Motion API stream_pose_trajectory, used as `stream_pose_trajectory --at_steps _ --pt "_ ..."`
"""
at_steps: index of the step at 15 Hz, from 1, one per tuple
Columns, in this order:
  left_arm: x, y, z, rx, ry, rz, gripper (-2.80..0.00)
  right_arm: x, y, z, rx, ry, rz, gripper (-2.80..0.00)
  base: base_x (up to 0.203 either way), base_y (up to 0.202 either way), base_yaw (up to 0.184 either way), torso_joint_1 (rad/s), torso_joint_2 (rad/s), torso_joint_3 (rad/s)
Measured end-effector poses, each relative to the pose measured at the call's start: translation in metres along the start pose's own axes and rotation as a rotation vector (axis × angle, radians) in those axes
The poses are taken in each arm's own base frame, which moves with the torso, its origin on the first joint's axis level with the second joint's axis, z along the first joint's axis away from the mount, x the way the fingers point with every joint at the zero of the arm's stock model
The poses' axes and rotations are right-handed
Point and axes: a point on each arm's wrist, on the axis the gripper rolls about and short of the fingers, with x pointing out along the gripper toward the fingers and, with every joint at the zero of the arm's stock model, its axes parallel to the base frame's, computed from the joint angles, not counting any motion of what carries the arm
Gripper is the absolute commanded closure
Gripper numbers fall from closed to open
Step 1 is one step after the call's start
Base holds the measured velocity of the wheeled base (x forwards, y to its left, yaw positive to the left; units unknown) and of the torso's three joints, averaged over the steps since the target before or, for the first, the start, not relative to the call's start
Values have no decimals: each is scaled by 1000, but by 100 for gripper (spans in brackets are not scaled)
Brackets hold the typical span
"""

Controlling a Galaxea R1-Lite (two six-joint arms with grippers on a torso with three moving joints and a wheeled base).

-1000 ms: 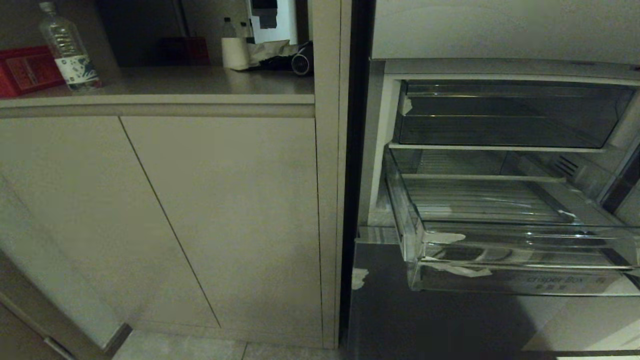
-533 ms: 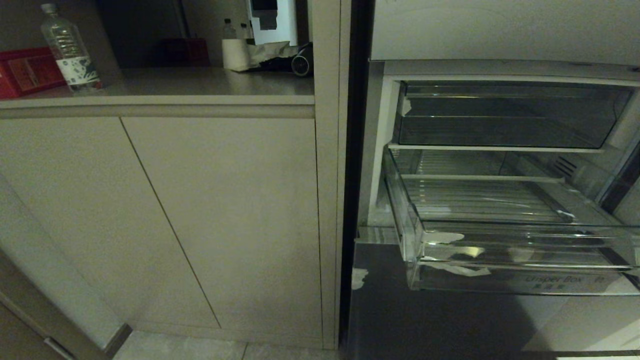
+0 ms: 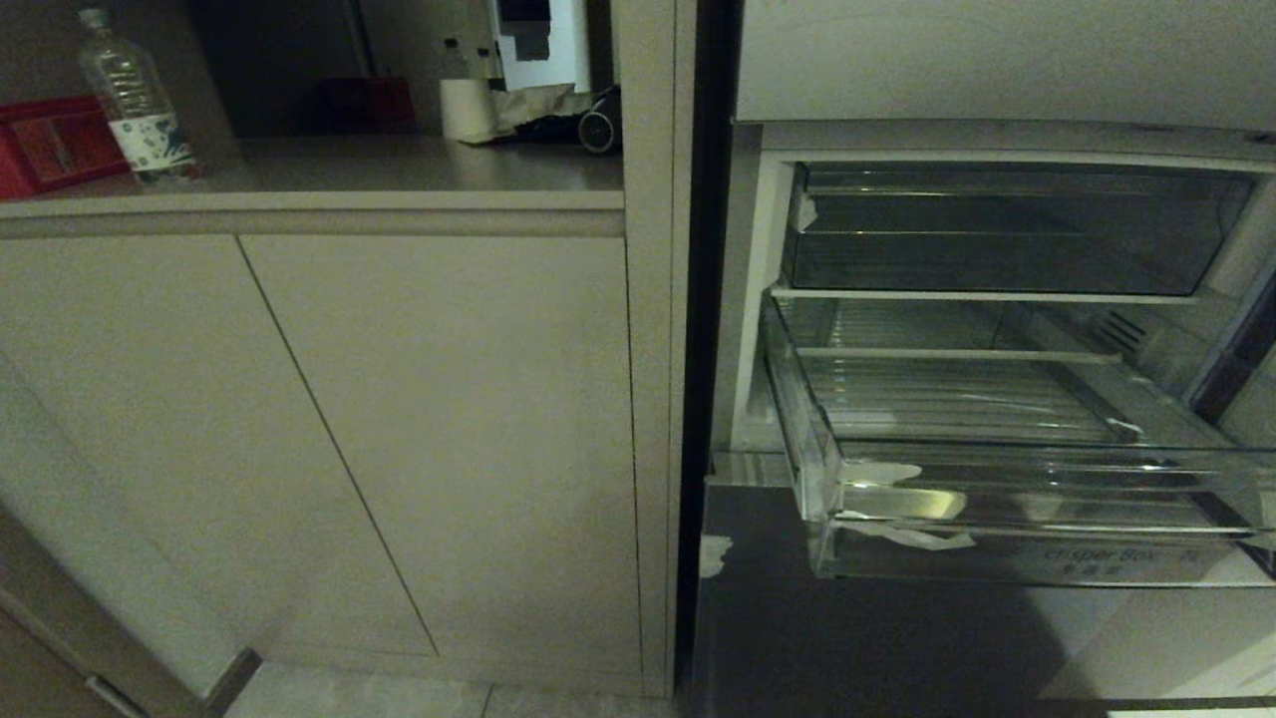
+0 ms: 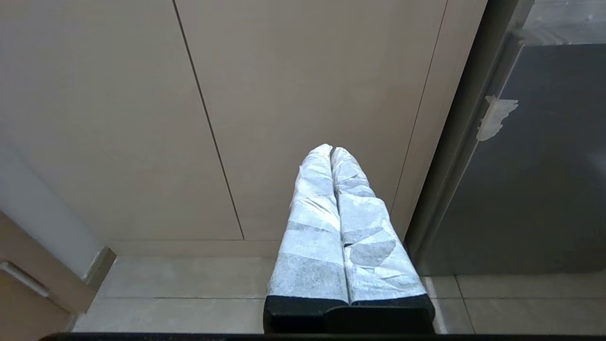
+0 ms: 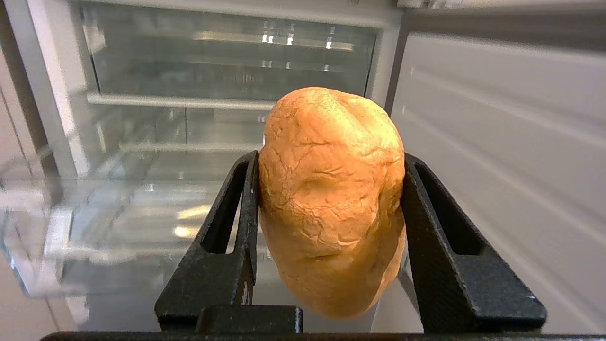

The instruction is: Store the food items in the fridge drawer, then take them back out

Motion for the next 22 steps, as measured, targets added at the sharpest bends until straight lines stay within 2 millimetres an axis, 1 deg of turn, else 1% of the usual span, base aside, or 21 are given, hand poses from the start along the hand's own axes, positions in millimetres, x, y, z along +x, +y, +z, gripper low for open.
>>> stream_pose_trajectory --at_steps 4,6,7,10,12,14,17,20,22 --pt "0 0 0 0 0 0 0 -2 0 -2 -62 -6 16 0 1 6 -164 3 2 4" --pt "0 0 0 0 0 0 0 -5 -1 -1 -93 -35 80 0 -2 9 -173 39 -61 -39" --pt "0 0 0 0 0 0 0 -7 -2 4 -89 -73 123 0 0 8 -177 127 -289 -171" --pt "0 0 0 0 0 -1 0 -14 -4 25 -75 -281 238 0 -2 8 -138 49 -119 -68" --pt "0 0 0 0 0 0 0 -20 -7 42 -69 -405 267 0 0 0 0 10 -19 -9" --pt "0 0 0 0 0 -1 0 -23 -10 62 -51 -466 198 0 0 0 0 0 0 0" --pt "0 0 0 0 0 0 0 -19 -13 94 -3 -466 8 0 0 0 0 0 0 0" --pt "0 0 0 0 0 0 0 -7 -11 102 0 -315 -161 0 0 0 0 0 0 0" --pt "0 0 0 0 0 -1 0 3 -5 106 5 -242 -264 0 0 0 0 0 0 0"
